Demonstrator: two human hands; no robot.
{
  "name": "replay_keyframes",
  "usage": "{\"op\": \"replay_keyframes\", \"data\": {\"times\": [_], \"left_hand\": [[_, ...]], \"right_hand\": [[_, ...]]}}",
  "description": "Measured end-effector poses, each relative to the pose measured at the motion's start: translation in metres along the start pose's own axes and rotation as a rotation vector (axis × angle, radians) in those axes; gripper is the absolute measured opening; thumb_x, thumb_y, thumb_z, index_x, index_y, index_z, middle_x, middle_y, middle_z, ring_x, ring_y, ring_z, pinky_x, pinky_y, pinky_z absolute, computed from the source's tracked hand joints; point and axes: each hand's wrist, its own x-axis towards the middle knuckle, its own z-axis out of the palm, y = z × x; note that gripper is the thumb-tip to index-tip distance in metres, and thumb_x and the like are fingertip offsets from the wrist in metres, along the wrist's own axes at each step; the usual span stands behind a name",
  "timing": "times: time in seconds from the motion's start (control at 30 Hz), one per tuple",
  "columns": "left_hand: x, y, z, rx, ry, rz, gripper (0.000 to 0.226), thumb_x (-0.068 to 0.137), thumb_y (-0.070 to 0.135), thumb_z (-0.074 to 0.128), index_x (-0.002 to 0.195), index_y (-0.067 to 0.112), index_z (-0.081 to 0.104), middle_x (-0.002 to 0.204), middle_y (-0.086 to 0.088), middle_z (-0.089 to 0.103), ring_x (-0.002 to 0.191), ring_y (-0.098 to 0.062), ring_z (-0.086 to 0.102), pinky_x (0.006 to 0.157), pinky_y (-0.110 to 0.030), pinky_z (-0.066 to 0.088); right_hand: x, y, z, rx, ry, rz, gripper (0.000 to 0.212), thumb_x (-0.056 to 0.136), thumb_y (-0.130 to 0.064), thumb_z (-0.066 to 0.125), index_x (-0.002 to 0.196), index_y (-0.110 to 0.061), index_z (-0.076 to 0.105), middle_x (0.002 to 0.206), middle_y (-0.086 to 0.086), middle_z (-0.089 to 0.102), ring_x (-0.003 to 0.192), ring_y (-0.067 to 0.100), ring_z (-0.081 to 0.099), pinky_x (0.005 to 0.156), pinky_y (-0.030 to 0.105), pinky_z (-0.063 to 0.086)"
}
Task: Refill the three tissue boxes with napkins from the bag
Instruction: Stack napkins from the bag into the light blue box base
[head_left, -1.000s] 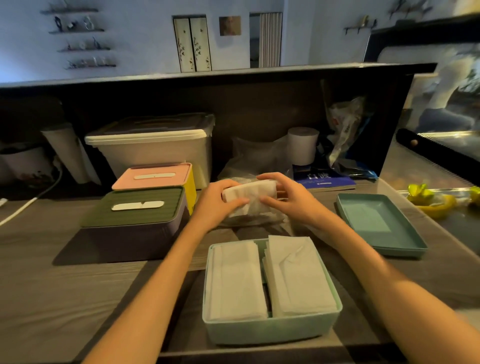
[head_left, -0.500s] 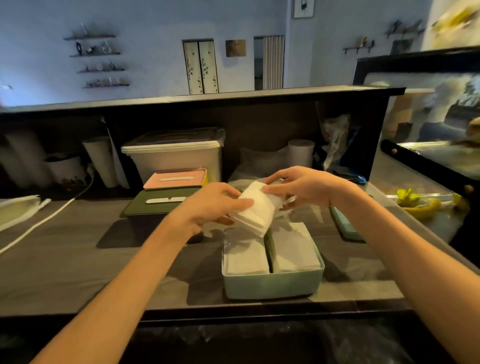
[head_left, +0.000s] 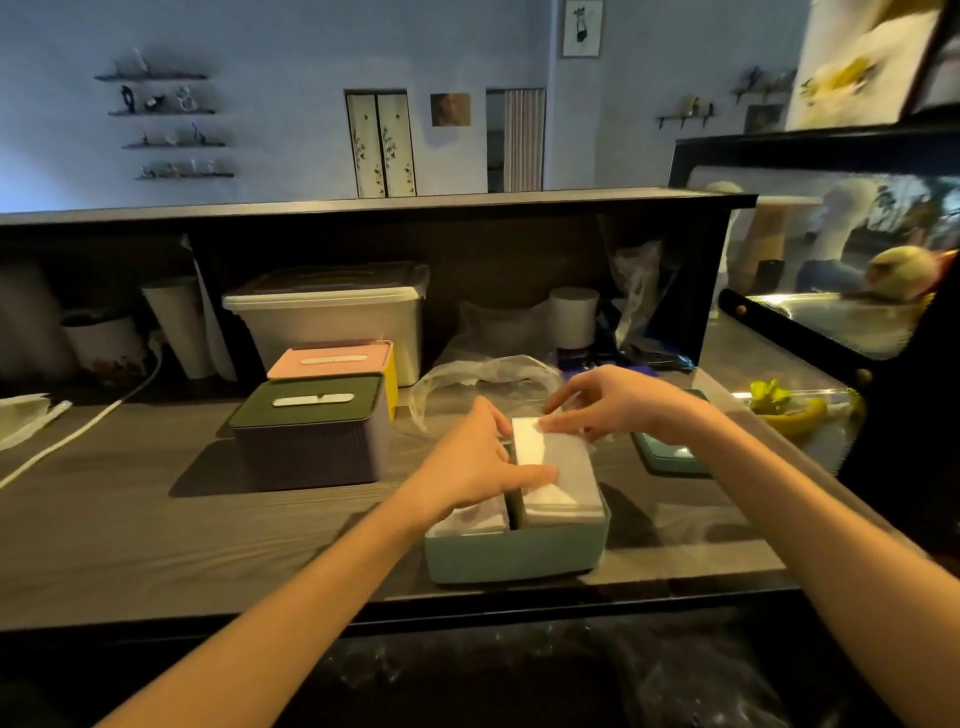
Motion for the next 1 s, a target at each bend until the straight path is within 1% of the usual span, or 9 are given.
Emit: {"op": "replay_keyframes", "data": {"times": [0.17, 0.27, 0.33, 0.4, 0.57, 0.73, 0.83, 0.93, 1.0], "left_hand": [[-0.001, -0.003, 0.004, 0.216, 0.163, 0.113, 0.062, 0.072, 0.055, 0.084, 0.111, 0.026, 0.045, 0.089, 0.005, 0.067, 0.092, -0.011, 0.061, 0.082, -0.037, 0.055], [0.002, -0.005, -0.009, 0.333, 0.217, 0.272, 0.057, 0.071, 0.06, 0.081, 0.11, 0.029, 0.054, 0.105, 0.012, 0.059, 0.106, -0.01, 0.045, 0.089, -0.032, 0.046], [0.003, -0.007, -0.016, 0.404, 0.13, 0.36, 0.055, 0.071, 0.063, 0.079, 0.115, 0.034, 0.06, 0.117, 0.017, 0.056, 0.11, -0.007, 0.038, 0.093, -0.031, 0.042], [0.005, -0.01, -0.017, 0.445, 0.041, 0.393, 0.061, 0.071, 0.067, 0.077, 0.121, 0.037, 0.062, 0.122, 0.021, 0.056, 0.108, -0.006, 0.038, 0.092, -0.03, 0.041], [0.009, -0.009, -0.012, 0.572, 0.01, 0.383, 0.071, 0.071, 0.072, 0.073, 0.132, 0.039, 0.059, 0.127, 0.021, 0.056, 0.11, -0.007, 0.038, 0.096, -0.034, 0.042], [0.011, -0.01, -0.004, 0.658, -0.015, 0.388, 0.071, 0.073, 0.072, 0.071, 0.133, 0.036, 0.058, 0.126, 0.018, 0.058, 0.111, -0.008, 0.04, 0.094, -0.033, 0.043], [0.024, -0.007, -0.02, 0.522, -0.038, 0.409, 0.053, 0.075, 0.069, 0.072, 0.118, 0.036, 0.07, 0.112, 0.02, 0.066, 0.102, -0.001, 0.049, 0.09, -0.033, 0.048], [0.052, -0.012, -0.044, 0.347, 0.2, 0.405, 0.03, 0.085, 0.056, 0.07, 0.1, 0.031, 0.077, 0.099, 0.012, 0.071, 0.099, -0.008, 0.061, 0.087, -0.035, 0.053], [0.08, -0.02, -0.058, 0.523, 0.341, 0.308, 0.019, 0.092, 0.041, 0.069, 0.104, 0.028, 0.077, 0.114, 0.003, 0.066, 0.112, -0.018, 0.056, 0.094, -0.039, 0.051]], "right_hand": [[-0.004, 0.01, 0.018, -0.107, 0.211, -0.088, 0.045, 0.078, -0.056, 0.08, 0.112, -0.029, 0.07, 0.097, -0.012, 0.068, 0.088, 0.002, 0.063, 0.077, 0.023, 0.052], [-0.019, 0.01, 0.008, -0.062, 0.327, -0.24, 0.034, 0.078, -0.052, 0.081, 0.103, -0.032, 0.071, 0.092, -0.015, 0.069, 0.083, 0.004, 0.065, 0.074, 0.023, 0.056], [-0.034, 0.009, 0.001, -0.088, 0.242, -0.318, 0.032, 0.077, -0.052, 0.08, 0.102, -0.035, 0.072, 0.095, -0.017, 0.07, 0.086, 0.002, 0.065, 0.072, 0.018, 0.053], [-0.045, 0.009, -0.002, -0.165, 0.115, -0.325, 0.041, 0.072, -0.059, 0.081, 0.107, -0.04, 0.071, 0.102, -0.023, 0.069, 0.089, -0.003, 0.063, 0.071, 0.015, 0.051], [-0.049, 0.013, 0.003, -0.324, 0.004, -0.273, 0.068, 0.066, -0.07, 0.08, 0.127, -0.045, 0.063, 0.12, -0.028, 0.06, 0.098, -0.002, 0.059, 0.077, 0.018, 0.05], [-0.043, 0.016, 0.008, -0.404, -0.063, -0.272, 0.067, 0.071, -0.07, 0.077, 0.13, -0.043, 0.062, 0.118, -0.031, 0.054, 0.096, -0.007, 0.051, 0.075, 0.013, 0.041], [-0.038, 0.014, -0.002, -0.326, -0.064, -0.264, 0.056, 0.073, -0.068, 0.076, 0.122, -0.044, 0.067, 0.114, -0.031, 0.061, 0.091, -0.005, 0.059, 0.07, 0.013, 0.045], [-0.018, 0.015, -0.006, -0.11, 0.167, -0.266, 0.044, 0.076, -0.065, 0.071, 0.11, -0.037, 0.073, 0.101, -0.023, 0.07, 0.085, -0.004, 0.064, 0.068, 0.012, 0.049], [0.009, 0.018, -0.002, -0.078, 0.224, -0.258, 0.033, 0.088, -0.05, 0.072, 0.115, -0.03, 0.073, 0.102, -0.018, 0.071, 0.091, -0.001, 0.067, 0.079, 0.018, 0.055]]}}
